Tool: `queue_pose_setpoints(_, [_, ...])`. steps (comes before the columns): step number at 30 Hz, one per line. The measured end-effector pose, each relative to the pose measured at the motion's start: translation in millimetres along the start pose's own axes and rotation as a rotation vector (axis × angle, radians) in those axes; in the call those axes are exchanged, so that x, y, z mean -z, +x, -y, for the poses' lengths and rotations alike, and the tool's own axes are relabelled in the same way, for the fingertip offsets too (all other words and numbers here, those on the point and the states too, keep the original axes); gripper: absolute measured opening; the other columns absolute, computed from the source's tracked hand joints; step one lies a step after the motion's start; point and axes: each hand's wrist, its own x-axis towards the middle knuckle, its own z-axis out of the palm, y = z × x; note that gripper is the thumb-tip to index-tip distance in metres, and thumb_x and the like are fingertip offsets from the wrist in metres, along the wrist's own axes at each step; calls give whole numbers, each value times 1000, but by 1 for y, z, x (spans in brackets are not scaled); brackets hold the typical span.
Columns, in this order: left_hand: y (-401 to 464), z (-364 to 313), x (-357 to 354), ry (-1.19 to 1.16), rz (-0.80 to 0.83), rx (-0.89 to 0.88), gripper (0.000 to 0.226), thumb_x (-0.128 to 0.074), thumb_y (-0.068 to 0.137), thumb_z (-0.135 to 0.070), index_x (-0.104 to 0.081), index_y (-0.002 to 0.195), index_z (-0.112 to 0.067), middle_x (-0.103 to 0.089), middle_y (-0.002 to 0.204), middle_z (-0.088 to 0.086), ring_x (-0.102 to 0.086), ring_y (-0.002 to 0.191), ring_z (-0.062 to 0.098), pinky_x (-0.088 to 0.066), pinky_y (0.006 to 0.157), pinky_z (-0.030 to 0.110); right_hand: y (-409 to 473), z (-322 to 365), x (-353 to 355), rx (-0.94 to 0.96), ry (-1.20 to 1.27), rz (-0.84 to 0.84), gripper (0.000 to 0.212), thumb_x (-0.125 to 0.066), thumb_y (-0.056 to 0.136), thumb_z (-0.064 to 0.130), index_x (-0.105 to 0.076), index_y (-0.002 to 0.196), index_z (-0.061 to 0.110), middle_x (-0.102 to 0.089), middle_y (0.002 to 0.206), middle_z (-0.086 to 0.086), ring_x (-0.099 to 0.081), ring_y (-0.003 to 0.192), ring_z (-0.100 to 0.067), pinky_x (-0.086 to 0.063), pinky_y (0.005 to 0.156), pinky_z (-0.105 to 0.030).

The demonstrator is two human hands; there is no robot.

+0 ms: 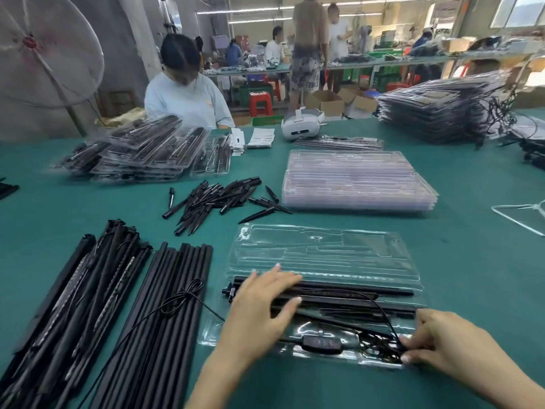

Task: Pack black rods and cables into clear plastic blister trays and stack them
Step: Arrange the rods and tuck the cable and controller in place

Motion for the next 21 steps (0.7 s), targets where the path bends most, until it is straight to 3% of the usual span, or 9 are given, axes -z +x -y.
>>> queue_pose_setpoints(2, [-12,38,39,196,-130,104,33,-61,91,-33,-60,123,-36,-55,125,-24,-39,130,-2,-24,116,35,-1,3,1,9,-34,-9,40,-63,78,62,-59,85,24,-44,80,17,-43,74,2,-28,51,-15])
queue_pose_setpoints(5, [-29,77,77,399,-47,335,29,-59,90,-41,-60,120,-40,-52,126,-24,-36,134,4,-24,112,38,0,4,3,13,-37,-3,40,-63,79,62,-59,83,23,-43,81,14,-43,71,4,-30,53,-15])
queue_pose_setpoints(7, [-36,90,84,426,-1,410,27,-57,88,-50,-60,115,-47,-51,120,-29,-40,128,2,-21,110,38,-1,4,4,4,-26,13,39,-63,79,62,-51,75,25,-43,79,17,-42,69,6,-32,55,-15])
queue_pose_setpoints(9, [-39,94,86,394,-38,433,18,-60,83,-54,-61,101,-49,-57,102,-26,-49,110,2,-23,105,38,0,5,4,0,-26,12,40,-63,79,62,-46,72,27,-43,79,17,-42,69,6,-33,56,-16])
queue_pose_setpoints(13, [-38,93,85,403,-149,509,11,-70,82,-42,-60,87,-44,-56,88,-18,-51,99,9,-24,102,43,-2,7,4,-1,-29,-9,42,-62,81,62,-46,73,24,-44,80,16,-42,70,2,-30,54,-15])
queue_pose_setpoints(15, [-36,87,87,374,-147,562,22,-72,82,-30,-57,91,-45,-55,94,-15,-51,105,14,-23,105,48,-3,8,6,-3,-36,-7,42,-61,81,62,-45,71,25,-44,80,16,-42,71,1,-30,53,-14])
queue_pose_setpoints(17, [-35,73,85,379,-117,549,44,-70,82,-20,-54,114,-44,-50,115,-12,-45,119,14,-15,113,55,-3,10,7,-11,-32,-6,43,-62,81,61,-42,67,26,-45,81,17,-44,75,-1,-32,53,-16])
queue_pose_setpoints(19, [-33,49,74,417,-81,379,68,-66,81,-17,-38,138,-41,-37,139,-13,-29,137,11,0,117,52,-3,11,7,-19,-37,0,44,-63,80,61,-40,67,26,-46,82,17,-47,79,-2,-32,53,-17])
queue_pose_setpoints(21, [-29,14,50,403,44,131,75,-53,88,-36,-6,145,-49,-4,154,-24,4,144,1,17,116,41,-3,12,7,-30,-38,-3,45,-63,80,61,-38,65,27,-47,81,16,-48,79,-3,-32,53,-18])
